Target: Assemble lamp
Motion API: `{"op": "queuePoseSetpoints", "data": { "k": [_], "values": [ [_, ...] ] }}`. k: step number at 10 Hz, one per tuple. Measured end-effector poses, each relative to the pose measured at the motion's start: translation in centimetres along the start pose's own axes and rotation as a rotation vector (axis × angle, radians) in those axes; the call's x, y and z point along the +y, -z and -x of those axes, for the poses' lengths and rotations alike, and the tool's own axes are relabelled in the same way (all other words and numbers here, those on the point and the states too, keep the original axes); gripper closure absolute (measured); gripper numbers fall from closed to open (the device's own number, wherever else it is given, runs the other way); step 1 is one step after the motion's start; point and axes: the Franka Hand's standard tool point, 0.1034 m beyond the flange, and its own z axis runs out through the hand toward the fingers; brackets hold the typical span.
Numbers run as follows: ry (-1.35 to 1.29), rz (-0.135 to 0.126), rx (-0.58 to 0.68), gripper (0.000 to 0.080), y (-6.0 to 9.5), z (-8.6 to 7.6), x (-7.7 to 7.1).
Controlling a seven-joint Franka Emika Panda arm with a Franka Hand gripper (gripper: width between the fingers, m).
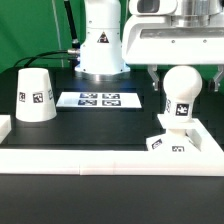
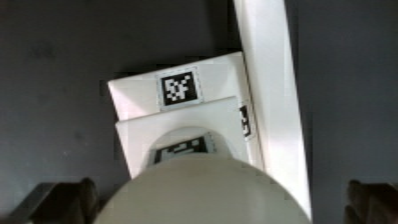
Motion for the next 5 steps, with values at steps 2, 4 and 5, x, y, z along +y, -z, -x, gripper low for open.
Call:
{"op": "queuePoseSetpoints", "data": {
  "k": [2, 4, 5],
  "values": [
    [0.202, 0.025, 0.008, 0.0100, 0.29, -0.30, 0.03],
    [0.345, 0.029, 0.008, 0.0100, 0.37, -0.40, 0.06],
    [0.452, 0.032, 0.008, 0.0100, 0.39, -0.45, 0.13]
  ]
}}
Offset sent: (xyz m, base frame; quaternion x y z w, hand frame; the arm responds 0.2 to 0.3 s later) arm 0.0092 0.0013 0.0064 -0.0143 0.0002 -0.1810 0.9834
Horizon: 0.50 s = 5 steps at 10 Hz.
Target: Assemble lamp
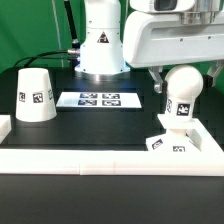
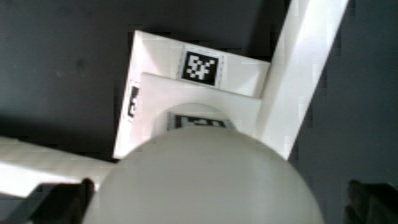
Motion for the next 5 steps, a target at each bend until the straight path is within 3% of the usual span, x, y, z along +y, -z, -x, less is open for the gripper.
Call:
{"op": "queuePoseSetpoints", "data": {
  "k": [5],
  "values": [
    [0.401, 0.029, -0.016, 0.0100, 0.00, -0.01, 0.22]
  ]
}}
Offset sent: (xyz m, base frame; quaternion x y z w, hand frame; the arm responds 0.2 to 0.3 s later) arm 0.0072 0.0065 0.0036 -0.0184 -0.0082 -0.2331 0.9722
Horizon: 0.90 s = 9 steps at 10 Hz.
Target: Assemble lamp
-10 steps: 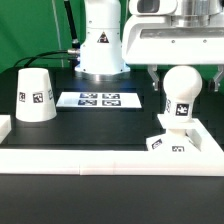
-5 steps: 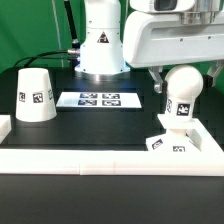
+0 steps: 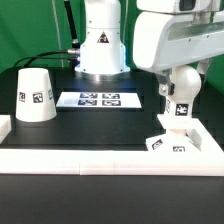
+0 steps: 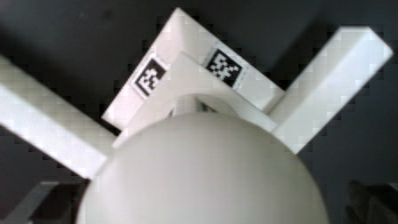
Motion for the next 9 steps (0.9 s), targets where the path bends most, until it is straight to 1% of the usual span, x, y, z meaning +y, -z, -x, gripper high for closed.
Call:
{"op": "queuePoseSetpoints", "data": {
  "k": [1, 4, 6, 7, 9],
  "values": [
    [0.062, 0.003, -0.002, 0.0100, 0.00, -0.23, 0.05],
    [0.238, 0.008, -0.012, 0.0100, -0.16, -0.20, 0.22],
    [0.258, 0.013, -0.016, 0.0100, -0.20, -0.13, 0.29],
    [0.257, 0.013, -0.016, 0.0227, -0.20, -0.11, 0.31],
    [0.257, 0.013, -0.016, 0.0224, -0.20, -0.11, 0.32]
  ]
}}
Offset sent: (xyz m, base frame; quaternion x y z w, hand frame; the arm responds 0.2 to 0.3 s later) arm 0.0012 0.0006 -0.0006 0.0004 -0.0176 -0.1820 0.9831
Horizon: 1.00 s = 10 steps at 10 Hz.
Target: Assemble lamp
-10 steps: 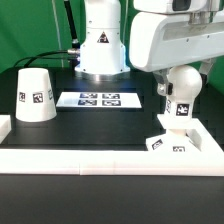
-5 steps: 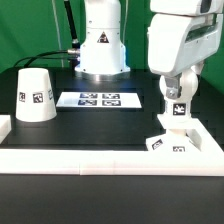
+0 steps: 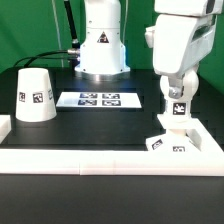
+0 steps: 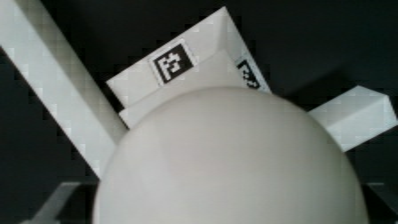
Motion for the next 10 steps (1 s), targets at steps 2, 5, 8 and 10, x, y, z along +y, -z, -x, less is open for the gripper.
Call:
{"op": "queuePoseSetpoints", "data": {
  "k": [2, 5, 8, 10],
  "values": [
    [-0.037, 0.000, 0.000, 0.0224, 0.00, 0.00, 0.00],
    [-0.224, -0.003, 0.006, 0.0223, -0.03, -0.01, 0.01],
    [-0.503, -0.006, 0.011, 0.0223, -0.02, -0.03, 0.03],
    [-0.649, -0.008, 0.015, 0.0222, 0.02, -0.03, 0.05]
  ]
}}
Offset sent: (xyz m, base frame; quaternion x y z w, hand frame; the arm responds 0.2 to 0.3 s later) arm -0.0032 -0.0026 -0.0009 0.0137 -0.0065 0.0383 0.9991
